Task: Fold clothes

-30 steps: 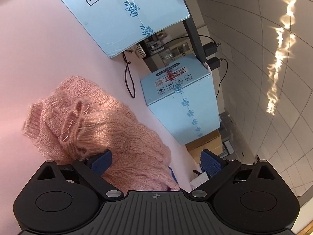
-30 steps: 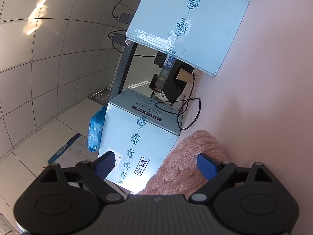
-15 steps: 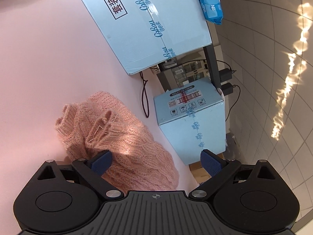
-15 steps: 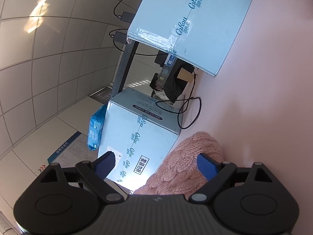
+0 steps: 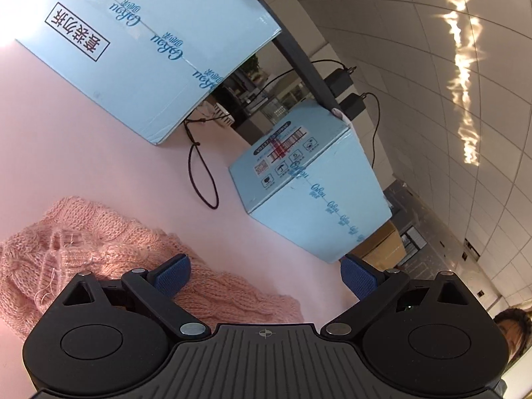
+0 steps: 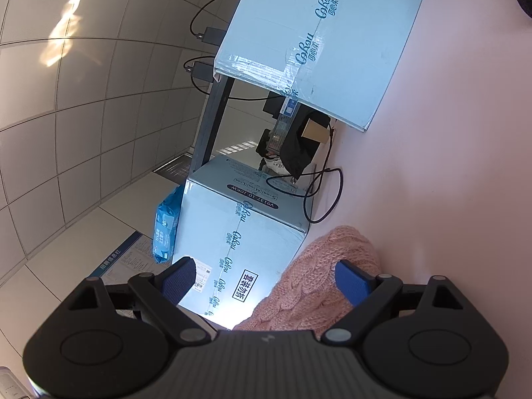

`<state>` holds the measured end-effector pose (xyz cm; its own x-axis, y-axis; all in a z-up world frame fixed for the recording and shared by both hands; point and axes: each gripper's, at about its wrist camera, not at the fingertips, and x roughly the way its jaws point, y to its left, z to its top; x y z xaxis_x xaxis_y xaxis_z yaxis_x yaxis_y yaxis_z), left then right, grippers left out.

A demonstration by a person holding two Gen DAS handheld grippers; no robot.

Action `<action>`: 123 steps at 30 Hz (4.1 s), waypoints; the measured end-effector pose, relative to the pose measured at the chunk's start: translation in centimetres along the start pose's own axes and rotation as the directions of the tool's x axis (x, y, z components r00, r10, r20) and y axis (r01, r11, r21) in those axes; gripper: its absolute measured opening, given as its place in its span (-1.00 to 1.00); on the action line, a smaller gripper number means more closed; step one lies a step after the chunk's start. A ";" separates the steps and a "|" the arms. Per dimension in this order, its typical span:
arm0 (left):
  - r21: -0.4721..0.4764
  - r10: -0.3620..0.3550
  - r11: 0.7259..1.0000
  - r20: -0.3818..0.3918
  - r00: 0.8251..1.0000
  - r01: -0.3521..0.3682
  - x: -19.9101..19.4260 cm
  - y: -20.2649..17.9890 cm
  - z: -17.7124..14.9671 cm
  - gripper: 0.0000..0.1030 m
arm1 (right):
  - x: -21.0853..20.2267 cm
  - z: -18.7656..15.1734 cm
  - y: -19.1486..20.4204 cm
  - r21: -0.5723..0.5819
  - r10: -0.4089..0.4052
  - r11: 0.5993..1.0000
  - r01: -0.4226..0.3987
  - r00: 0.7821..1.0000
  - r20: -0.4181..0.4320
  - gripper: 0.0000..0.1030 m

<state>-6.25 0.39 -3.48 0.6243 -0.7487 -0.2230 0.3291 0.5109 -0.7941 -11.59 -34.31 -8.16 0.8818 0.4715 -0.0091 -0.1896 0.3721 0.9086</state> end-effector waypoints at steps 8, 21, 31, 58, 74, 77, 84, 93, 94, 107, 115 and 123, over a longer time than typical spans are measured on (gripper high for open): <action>-0.101 -0.038 0.994 -0.020 0.999 0.036 0.3 2.1 0.4 0.91 | 0.1 -0.1 0.1 -0.013 -0.007 1.000 0.007 1.000 -0.004 0.80; -0.083 -0.031 0.996 -0.019 0.999 0.030 0.4 1.9 0.3 0.91 | 0.2 -0.1 0.0 -0.017 -0.009 1.000 0.009 1.000 -0.006 0.80; -0.077 -0.030 0.997 -0.021 0.999 0.028 0.4 1.9 0.3 0.91 | 0.2 -0.1 0.0 -0.016 -0.010 1.000 0.010 1.000 -0.006 0.80; -0.218 -0.119 0.974 -0.224 0.967 0.069 3.0 0.9 0.7 0.95 | -3.3 0.7 2.6 -0.175 -0.124 0.974 0.141 0.987 0.107 0.94; -0.346 -0.229 0.928 -0.238 0.944 0.138 2.9 3.1 1.1 0.95 | 0.7 3.8 2.4 -0.138 -0.367 0.930 0.340 0.847 -0.386 0.95; -0.341 -0.227 0.930 -0.235 0.945 0.138 2.8 3.0 0.9 0.95 | 3.1 3.4 2.9 -0.194 -0.405 0.914 0.356 0.822 -0.401 1.00; -0.354 -0.245 0.922 -0.216 0.945 0.158 2.7 3.4 1.0 0.95 | 5.7 3.7 2.0 -0.090 -0.343 0.937 0.338 0.834 -0.433 0.80; -0.303 -0.219 0.942 -0.218 0.951 0.147 2.5 2.6 0.6 0.95 | 5.0 3.1 -1.1 0.102 -0.164 0.967 0.233 0.879 -0.448 -0.60; -0.289 -0.208 0.947 -0.218 0.954 0.141 2.5 2.2 0.4 0.95 | 4.6 3.3 -0.9 0.111 -0.144 0.971 0.212 0.889 -0.436 -0.61; -0.393 -0.363 0.884 -0.239 0.900 0.252 8.1 -1.2 -4.9 0.95 | -4.0 9.4 1.3 0.104 -0.180 0.969 0.226 0.925 -0.335 -0.60; -0.416 -0.369 0.868 -0.178 0.912 0.270 8.3 -1.0 -5.2 0.95 | -1.3 8.2 5.4 0.074 -0.080 0.991 0.114 0.928 -0.363 -0.55; -0.577 -0.411 0.729 0.060 0.910 0.368 4.2 2.5 -4.9 0.94 | 5.7 3.9 8.7 -0.025 -0.061 0.998 0.056 0.886 -0.459 -0.48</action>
<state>-6.25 -3.49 -9.16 0.4752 -0.8657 0.1577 0.0608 -0.1465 -0.9873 -6.51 -31.45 1.31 0.5946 0.7623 -0.2554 -0.1509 0.4178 0.8959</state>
